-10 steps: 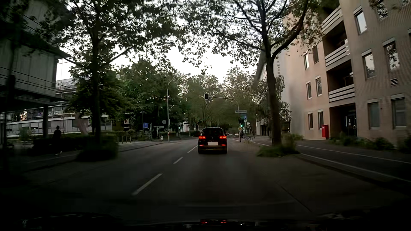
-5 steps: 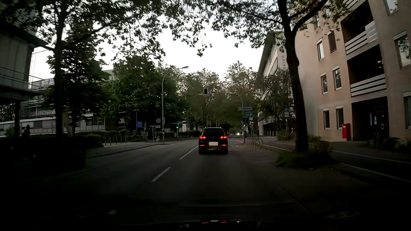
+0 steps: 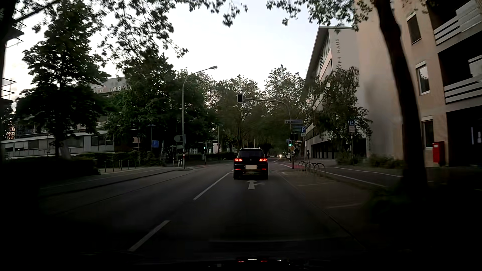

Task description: Follow the waypoints while adhering to traffic rules and regulations

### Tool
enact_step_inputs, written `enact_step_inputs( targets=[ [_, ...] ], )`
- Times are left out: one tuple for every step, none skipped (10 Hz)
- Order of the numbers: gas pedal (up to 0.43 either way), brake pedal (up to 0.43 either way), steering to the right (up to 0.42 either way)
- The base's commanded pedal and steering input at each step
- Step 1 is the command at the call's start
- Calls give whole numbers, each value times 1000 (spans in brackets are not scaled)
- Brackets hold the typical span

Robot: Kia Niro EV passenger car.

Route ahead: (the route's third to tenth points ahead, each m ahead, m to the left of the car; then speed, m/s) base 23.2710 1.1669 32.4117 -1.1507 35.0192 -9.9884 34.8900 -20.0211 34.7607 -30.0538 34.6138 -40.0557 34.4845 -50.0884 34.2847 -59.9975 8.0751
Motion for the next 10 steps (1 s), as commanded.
enact_step_inputs(
  targets=[
    [0, 12, -3],
    [0, 24, -3],
    [0, 49, -2],
    [0, 67, -3],
    [0, 91, -3],
    [0, 110, -3],
    [0, 122, -2],
    [0, 140, -3],
    [0, 152, -3],
    [0, 159, -3]
  ],
)
